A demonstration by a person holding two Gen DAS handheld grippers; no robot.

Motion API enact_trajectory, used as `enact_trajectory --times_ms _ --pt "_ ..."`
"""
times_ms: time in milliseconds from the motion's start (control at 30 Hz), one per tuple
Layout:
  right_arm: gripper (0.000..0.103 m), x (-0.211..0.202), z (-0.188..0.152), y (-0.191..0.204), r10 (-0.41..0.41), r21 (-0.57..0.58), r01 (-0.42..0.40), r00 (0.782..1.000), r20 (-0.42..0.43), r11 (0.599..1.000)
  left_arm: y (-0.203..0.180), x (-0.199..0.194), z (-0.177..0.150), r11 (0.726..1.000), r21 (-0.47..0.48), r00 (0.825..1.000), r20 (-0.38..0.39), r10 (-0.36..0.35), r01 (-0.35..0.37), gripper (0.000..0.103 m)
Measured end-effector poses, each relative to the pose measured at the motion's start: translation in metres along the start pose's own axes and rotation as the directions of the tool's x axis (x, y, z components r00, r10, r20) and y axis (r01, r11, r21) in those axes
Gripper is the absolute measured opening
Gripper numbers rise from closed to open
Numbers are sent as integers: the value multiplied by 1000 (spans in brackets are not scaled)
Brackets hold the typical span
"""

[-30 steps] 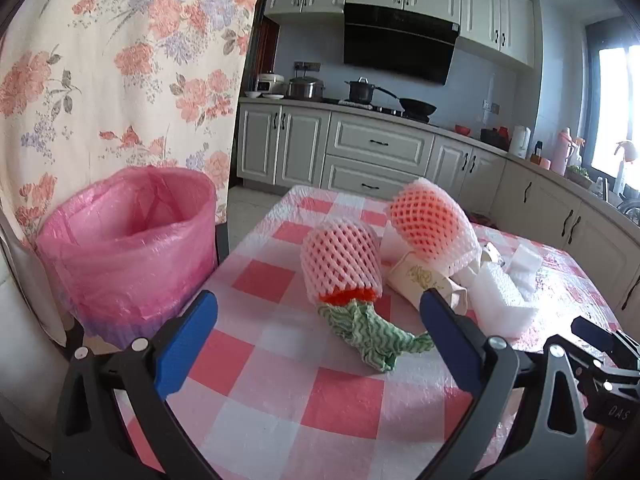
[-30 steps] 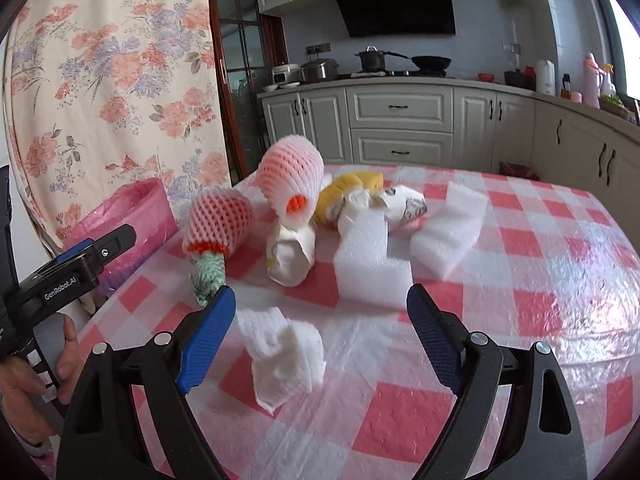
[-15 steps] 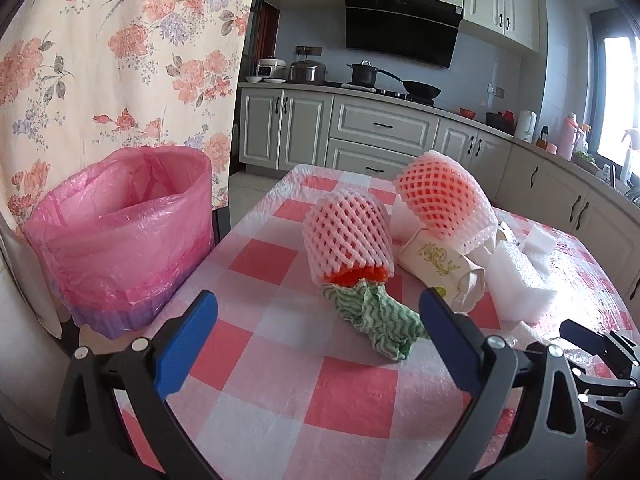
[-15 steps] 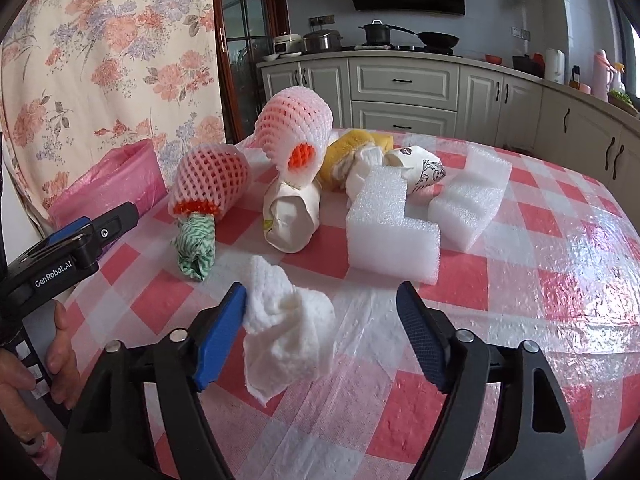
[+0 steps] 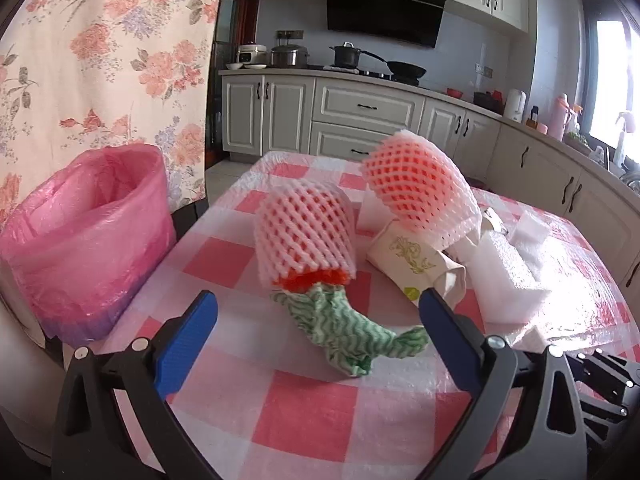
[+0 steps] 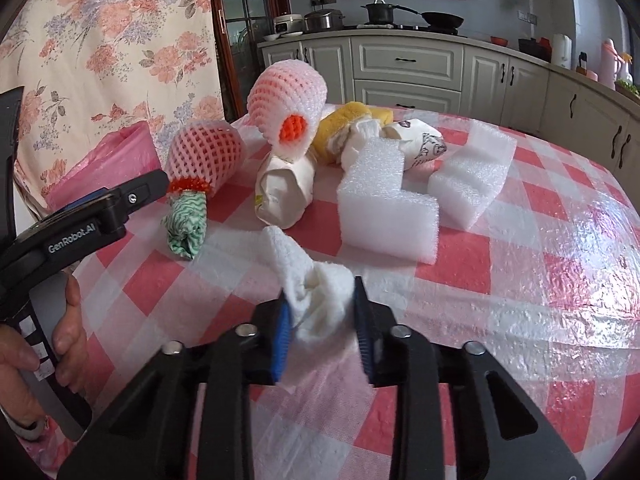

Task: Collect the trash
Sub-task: 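Grasp the white tissue with the right tool while the left grasps the green cloth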

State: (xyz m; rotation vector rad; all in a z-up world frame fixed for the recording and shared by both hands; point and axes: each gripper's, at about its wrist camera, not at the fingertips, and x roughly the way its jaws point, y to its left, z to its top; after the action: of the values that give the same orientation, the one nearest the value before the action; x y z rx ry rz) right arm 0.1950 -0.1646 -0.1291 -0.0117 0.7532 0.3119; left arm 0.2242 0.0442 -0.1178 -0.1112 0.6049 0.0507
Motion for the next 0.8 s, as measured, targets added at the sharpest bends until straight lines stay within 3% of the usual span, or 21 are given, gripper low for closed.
enact_trajectory --times_ms 333,600,800 --pt "21 -9 3 -34 -44 78 40 998 52 996 -21 29 -3 999 35 997 -82 13 -10 85" --pt "21 -10 2 -40 -29 108 24 998 53 994 -24 48 -5 999 52 985 -171 17 -8 61" --pt "22 -10 1 -43 -28 117 21 998 54 993 -31 49 -6 996 89 985 -175 15 1 45"
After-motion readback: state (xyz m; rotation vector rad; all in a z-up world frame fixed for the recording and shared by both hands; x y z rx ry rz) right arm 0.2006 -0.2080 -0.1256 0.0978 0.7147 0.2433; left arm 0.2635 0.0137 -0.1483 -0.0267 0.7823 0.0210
